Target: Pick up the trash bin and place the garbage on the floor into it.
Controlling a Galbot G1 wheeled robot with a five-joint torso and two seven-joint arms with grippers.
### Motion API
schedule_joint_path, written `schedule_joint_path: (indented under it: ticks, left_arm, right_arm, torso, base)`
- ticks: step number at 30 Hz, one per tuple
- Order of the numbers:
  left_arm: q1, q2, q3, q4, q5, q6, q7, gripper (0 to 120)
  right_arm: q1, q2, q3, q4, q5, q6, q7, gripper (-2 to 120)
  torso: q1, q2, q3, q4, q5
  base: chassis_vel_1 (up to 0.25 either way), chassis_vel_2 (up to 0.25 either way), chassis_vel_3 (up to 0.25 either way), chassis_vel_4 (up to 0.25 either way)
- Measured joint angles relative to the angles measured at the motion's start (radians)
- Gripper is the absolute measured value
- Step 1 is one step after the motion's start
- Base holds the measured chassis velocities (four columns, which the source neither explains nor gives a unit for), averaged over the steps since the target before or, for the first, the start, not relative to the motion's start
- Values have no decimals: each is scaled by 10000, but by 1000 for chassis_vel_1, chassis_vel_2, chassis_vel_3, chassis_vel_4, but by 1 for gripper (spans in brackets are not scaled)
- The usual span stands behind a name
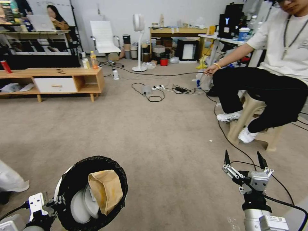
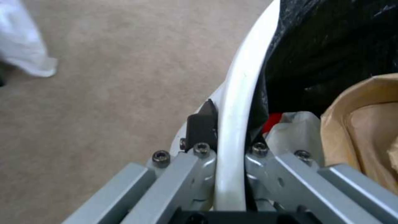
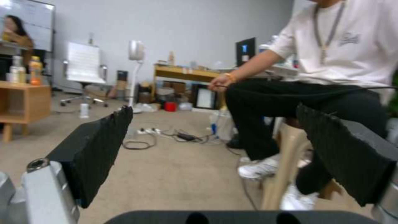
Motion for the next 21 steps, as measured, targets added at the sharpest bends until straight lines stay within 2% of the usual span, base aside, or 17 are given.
schedule_joint_path:
  ticks: [21]
  left_arm:
    - [49, -67, -66, 129, 127, -157, 29, 1]
  right_arm:
    - [139, 19, -50, -167, 0, 29, -3, 100]
  torso:
    - [0, 0, 0, 4, 0]
  base:
    - [77, 77, 76, 79]
